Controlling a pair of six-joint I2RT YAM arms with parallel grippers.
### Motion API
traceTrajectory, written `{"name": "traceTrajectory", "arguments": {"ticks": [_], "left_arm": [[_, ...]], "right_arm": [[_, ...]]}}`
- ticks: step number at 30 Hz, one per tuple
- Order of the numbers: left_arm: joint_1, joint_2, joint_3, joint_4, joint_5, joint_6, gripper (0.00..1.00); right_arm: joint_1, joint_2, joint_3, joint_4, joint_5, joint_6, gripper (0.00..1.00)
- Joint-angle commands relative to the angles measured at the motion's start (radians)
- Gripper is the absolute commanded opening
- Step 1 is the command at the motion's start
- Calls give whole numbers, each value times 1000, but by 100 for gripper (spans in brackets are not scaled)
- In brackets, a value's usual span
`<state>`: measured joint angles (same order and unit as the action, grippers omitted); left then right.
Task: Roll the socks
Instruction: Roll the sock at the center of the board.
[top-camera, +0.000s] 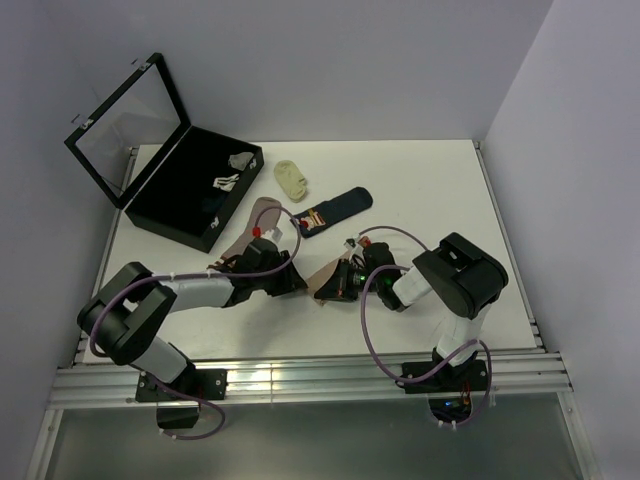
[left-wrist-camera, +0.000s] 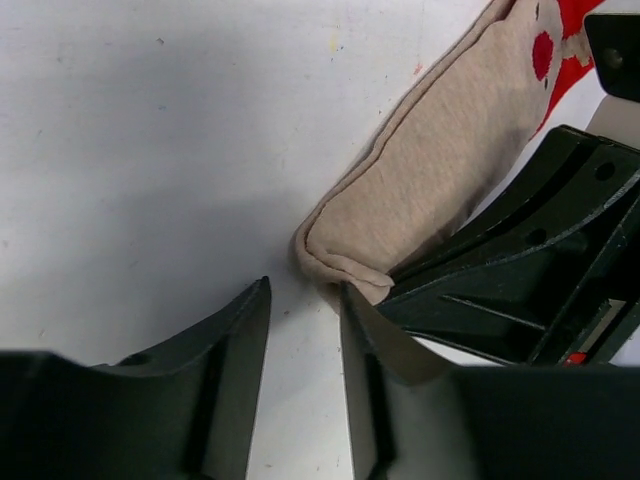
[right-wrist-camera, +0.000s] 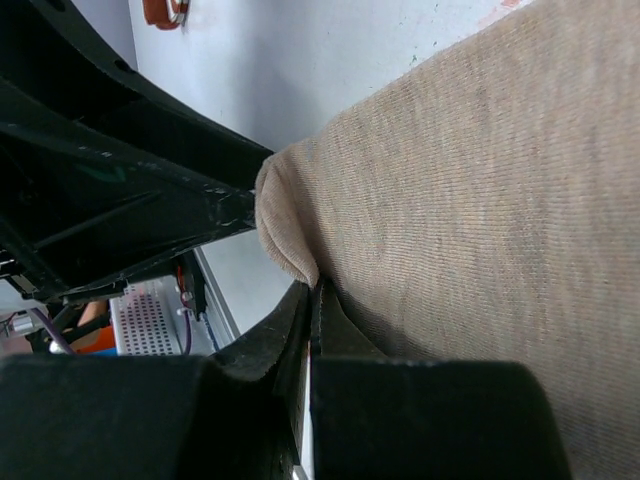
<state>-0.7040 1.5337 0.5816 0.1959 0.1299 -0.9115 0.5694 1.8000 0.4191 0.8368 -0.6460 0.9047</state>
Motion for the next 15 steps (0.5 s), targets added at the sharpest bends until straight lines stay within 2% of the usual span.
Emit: {"name": "traceTrajectory", "arguments": {"ticks": [1,9,13,15], "left_arm": [[-12,51,11,-45,2,20,39],[-19,104,59,-111,-21,40,27],[-23,129,92,-159,-29,54,17],[-25,135,101,-168,-32,56,16]], "right_arm": [[-6,4,14,-39,28,-18,2],[1,-79,70,-212,80,-121,10],[20,-175,110,-387,172,-219,23],[40,-208,145,-461,218,-259,29]]}}
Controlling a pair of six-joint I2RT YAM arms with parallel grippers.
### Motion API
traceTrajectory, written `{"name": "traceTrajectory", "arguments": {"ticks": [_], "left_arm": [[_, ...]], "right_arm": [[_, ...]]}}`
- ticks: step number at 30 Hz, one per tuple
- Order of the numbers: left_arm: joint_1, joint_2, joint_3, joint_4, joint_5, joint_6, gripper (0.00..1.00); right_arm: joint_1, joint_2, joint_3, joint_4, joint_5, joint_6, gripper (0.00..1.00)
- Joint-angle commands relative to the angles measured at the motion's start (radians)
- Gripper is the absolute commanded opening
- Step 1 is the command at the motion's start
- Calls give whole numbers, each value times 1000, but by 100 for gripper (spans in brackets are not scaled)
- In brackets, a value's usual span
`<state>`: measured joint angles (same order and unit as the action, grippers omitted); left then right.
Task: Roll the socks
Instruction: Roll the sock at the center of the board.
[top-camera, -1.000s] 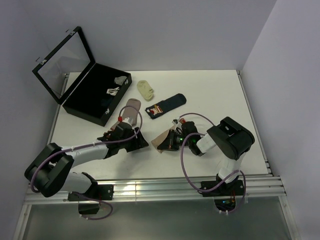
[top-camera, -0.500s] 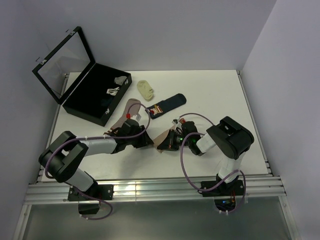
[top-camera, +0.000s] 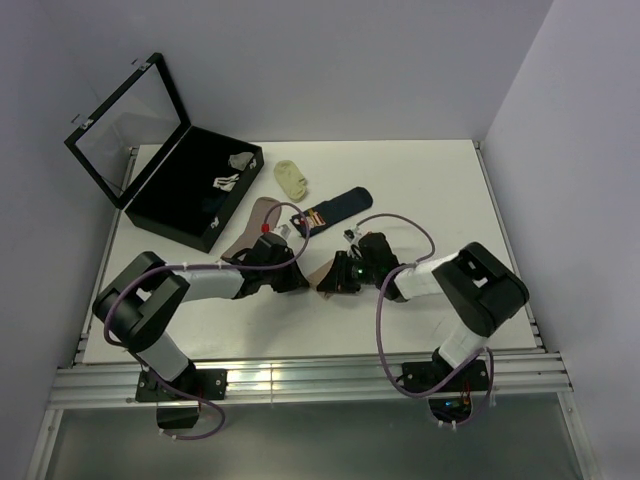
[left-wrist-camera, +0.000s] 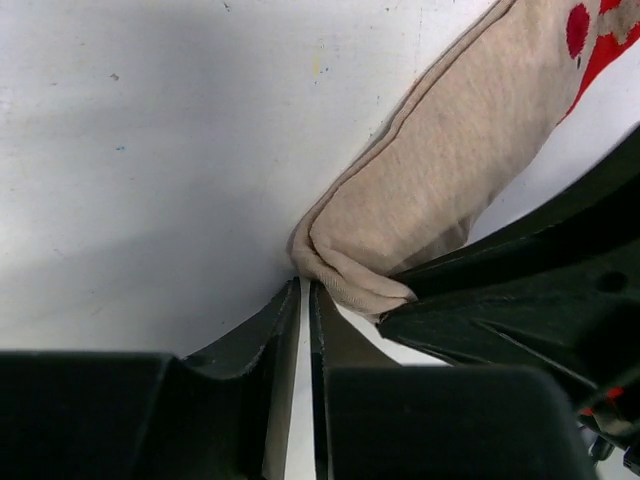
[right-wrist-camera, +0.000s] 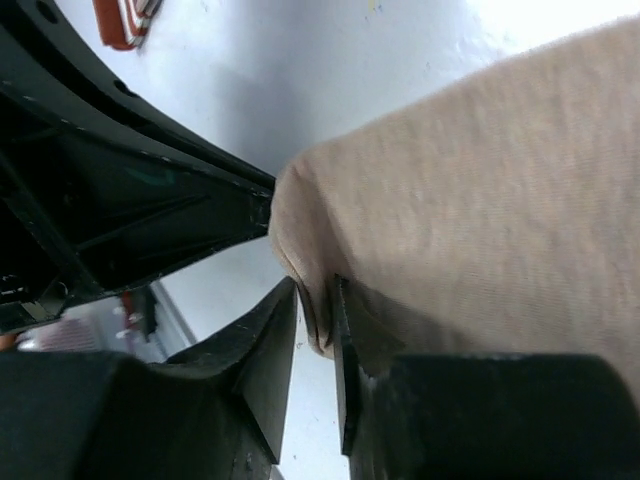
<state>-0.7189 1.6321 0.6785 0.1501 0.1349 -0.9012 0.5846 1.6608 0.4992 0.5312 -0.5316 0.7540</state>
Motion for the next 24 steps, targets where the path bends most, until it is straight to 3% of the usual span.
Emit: {"name": "traceTrajectory", "arguments": {"ticks": [1,11,17,24], "left_arm": [[-11,40,7,-124,-37,47,16],[-10,22,10,-103,-31,48,20],[-11,-9,-11,-87,-37,36,25],[-10,-51,-51,-32,-32,1,60]], "right_arm": [[47,-93,76,-216,123,-143,30],[80,-119,96,-247,232,-159,28],[74,-91,69,-191,231,-122,5],[37,-61,-4,-82,171,0,0]]}}
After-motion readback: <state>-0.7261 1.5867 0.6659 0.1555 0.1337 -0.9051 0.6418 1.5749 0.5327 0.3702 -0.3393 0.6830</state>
